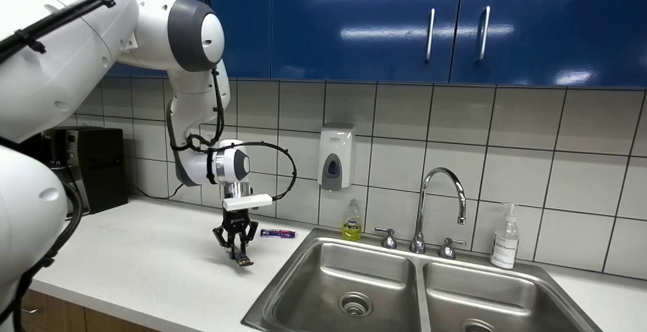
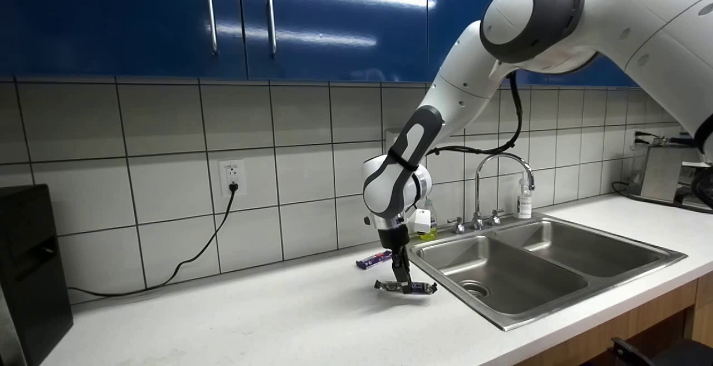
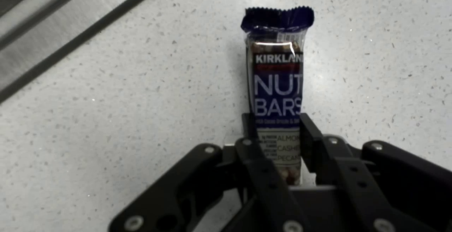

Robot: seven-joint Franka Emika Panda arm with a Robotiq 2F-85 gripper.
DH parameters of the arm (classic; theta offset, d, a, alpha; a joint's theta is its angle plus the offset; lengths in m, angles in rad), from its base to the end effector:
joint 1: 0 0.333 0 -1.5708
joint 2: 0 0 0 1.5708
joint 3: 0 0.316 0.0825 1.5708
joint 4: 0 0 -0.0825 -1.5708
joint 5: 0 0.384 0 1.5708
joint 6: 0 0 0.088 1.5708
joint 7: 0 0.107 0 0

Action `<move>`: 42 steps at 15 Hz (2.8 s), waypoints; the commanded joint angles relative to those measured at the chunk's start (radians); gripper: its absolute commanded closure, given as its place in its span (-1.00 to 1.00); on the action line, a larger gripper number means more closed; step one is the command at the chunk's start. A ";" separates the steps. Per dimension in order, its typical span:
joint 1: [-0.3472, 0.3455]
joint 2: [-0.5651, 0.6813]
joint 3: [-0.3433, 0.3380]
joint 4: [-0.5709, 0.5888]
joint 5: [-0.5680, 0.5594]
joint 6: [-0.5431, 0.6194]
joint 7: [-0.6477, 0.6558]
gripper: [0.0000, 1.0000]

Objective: Put the chocolate bar inside the sink

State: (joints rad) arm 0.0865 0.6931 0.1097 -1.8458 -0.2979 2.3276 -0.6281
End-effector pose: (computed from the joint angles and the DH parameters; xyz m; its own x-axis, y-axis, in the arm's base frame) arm 0.6053 0.1136 0.1331 0.4942 0.8389 -0.2281 0.8558 -0.5156 -0.0423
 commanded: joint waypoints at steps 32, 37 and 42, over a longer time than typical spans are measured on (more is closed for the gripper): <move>-0.227 -0.216 -0.168 -0.263 0.353 0.237 0.516 0.84; -0.267 -0.200 -0.189 -0.239 0.371 0.217 0.524 0.84; -0.301 -0.139 -0.193 -0.155 0.396 0.164 0.524 0.84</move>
State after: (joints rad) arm -0.1911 0.5131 -0.0885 -2.0785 0.0766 2.5587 -0.1163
